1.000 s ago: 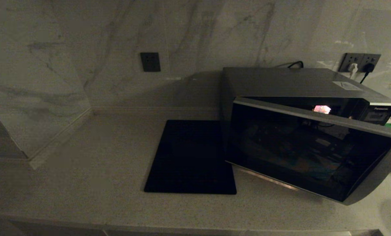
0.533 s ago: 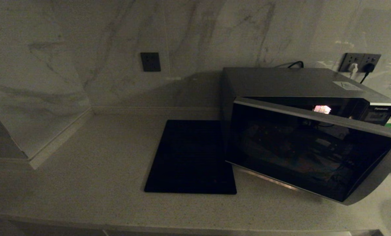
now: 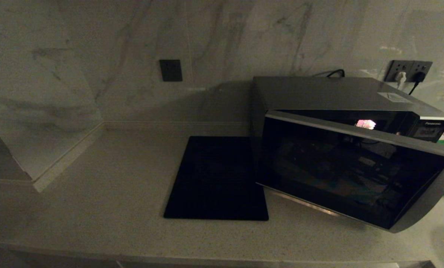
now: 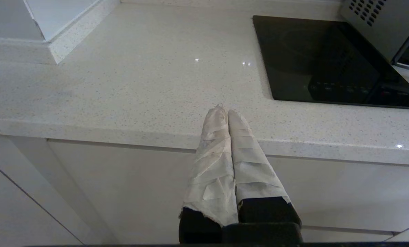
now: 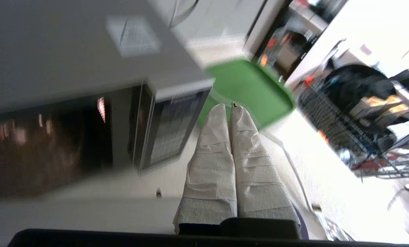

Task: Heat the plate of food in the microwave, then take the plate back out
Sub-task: Open the microwave oven

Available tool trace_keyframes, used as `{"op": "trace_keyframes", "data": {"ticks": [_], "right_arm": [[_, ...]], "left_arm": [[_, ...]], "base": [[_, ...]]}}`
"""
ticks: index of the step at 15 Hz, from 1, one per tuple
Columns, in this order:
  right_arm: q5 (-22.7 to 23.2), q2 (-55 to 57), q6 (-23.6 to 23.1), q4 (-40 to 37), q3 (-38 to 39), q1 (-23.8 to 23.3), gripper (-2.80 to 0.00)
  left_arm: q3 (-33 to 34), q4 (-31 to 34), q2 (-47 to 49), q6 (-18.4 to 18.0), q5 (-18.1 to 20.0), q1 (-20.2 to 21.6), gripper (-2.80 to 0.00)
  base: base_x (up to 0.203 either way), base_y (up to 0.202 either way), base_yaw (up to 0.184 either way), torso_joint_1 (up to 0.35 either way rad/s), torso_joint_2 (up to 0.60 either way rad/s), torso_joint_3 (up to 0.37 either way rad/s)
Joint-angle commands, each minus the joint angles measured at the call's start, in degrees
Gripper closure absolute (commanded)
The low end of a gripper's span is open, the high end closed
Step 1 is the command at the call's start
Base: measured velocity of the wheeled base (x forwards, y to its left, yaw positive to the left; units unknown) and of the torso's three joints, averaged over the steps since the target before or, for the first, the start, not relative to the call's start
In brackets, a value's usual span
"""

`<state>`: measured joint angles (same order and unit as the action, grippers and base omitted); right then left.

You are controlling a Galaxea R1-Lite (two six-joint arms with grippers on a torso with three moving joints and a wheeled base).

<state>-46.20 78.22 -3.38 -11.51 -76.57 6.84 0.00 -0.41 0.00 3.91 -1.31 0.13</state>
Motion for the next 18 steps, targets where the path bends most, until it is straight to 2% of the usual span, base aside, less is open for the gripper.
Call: {"op": "trace_keyframes", "data": {"ticks": [1,4,8,13,18], "right_arm": [[3.7,2.3,2.9,-7.1,-1.4,-2.1,0.00],[11.2,3.9,10.7,-15.5,-4.5,-3.2,0.00],[21.2,5.6,19.6,-21.2,-7.5,-4.5,0.00],[24.8,6.8,20.9,-21.4,-7.4,-4.8,0.00],[25.2,8.3,22.2,-21.3,-6.8,-5.0,0.00]], "left_arm": [[0.0,0.0,0.0,0.0,0.0,0.0,0.00],[0.0,0.0,0.0,0.0,0.0,0.0,0.00],[0.0,0.0,0.1,0.0,0.0,0.0,0.00],[0.0,0.0,0.0,0.0,0.0,0.0,0.00],[0.0,0.0,0.0,0.0,0.0,0.0,0.00]], "base": [[0.000,0.000,0.000,0.000,0.00,0.000],[0.000,0.000,0.000,0.000,0.00,0.000],[0.000,0.000,0.000,0.000,0.00,0.000],[0.000,0.000,0.000,0.000,0.00,0.000],[0.000,0.000,0.000,0.000,0.00,0.000]]}}
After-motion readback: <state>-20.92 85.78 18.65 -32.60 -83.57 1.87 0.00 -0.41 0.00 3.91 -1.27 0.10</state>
